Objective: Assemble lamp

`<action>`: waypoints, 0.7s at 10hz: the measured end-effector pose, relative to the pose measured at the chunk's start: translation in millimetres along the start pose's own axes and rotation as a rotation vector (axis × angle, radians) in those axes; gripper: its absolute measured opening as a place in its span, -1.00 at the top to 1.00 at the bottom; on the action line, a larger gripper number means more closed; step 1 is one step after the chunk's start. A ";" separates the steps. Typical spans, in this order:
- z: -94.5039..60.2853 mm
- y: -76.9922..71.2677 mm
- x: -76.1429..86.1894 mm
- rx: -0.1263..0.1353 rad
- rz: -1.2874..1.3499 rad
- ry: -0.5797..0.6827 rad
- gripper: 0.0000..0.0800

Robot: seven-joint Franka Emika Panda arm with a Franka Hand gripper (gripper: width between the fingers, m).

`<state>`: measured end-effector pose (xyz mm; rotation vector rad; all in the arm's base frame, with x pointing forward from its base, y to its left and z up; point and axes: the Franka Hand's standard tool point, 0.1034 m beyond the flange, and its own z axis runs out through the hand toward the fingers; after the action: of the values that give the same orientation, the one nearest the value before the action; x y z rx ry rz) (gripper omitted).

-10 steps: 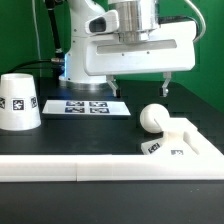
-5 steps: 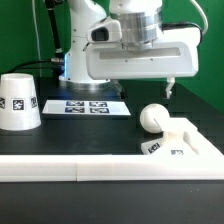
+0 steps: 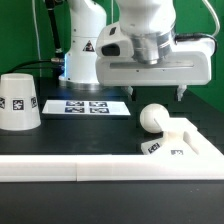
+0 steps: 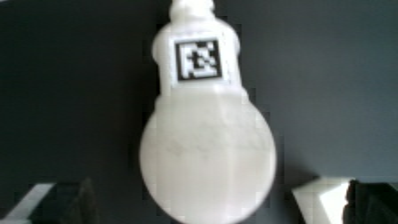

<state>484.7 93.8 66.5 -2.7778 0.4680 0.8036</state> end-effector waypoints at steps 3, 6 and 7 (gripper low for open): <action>6.8 2.3 -4.8 -0.013 0.008 -0.187 -0.75; 18.3 0.6 -6.3 -0.033 0.003 -0.349 -0.75; 25.0 0.9 -0.7 -0.035 0.005 -0.363 -0.75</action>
Offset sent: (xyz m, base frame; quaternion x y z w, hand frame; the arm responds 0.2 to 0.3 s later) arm -0.0026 0.0150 -0.0036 -0.0172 -0.1904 0.0088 0.9815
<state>471.7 100.3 46.0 -2.5760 0.3939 1.2938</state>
